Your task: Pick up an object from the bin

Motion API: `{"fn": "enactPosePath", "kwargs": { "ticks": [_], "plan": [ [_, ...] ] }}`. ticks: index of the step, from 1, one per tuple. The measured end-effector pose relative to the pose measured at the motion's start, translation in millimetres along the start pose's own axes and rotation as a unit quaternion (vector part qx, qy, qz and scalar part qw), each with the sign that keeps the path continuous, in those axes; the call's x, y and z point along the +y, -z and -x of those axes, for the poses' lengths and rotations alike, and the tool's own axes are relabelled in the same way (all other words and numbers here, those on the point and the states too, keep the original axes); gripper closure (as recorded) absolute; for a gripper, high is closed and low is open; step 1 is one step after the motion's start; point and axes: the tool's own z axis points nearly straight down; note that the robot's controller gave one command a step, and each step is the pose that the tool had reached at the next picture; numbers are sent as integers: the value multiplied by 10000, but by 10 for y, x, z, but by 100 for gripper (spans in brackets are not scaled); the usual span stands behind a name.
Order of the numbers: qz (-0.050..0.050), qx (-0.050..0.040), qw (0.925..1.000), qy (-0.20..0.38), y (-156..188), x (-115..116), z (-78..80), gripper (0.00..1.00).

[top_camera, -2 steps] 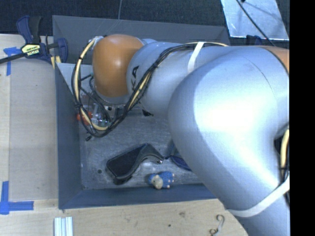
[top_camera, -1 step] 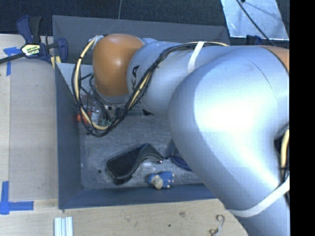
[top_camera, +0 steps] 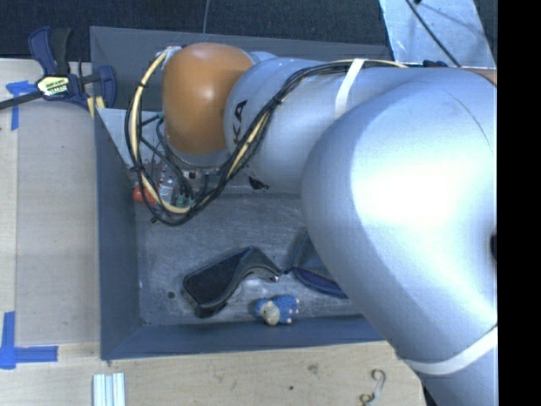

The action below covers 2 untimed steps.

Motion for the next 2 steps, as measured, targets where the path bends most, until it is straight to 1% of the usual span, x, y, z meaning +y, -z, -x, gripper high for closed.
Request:
{"fn": "enactPosePath", "kwargs": {
  "ticks": [1, 2],
  "plan": [
    [1, -1, 10000, -3, 236, 3, 15, 100],
    [17, -27, 10000, -3, 1049, 14, 49, 100]
  ]
}}
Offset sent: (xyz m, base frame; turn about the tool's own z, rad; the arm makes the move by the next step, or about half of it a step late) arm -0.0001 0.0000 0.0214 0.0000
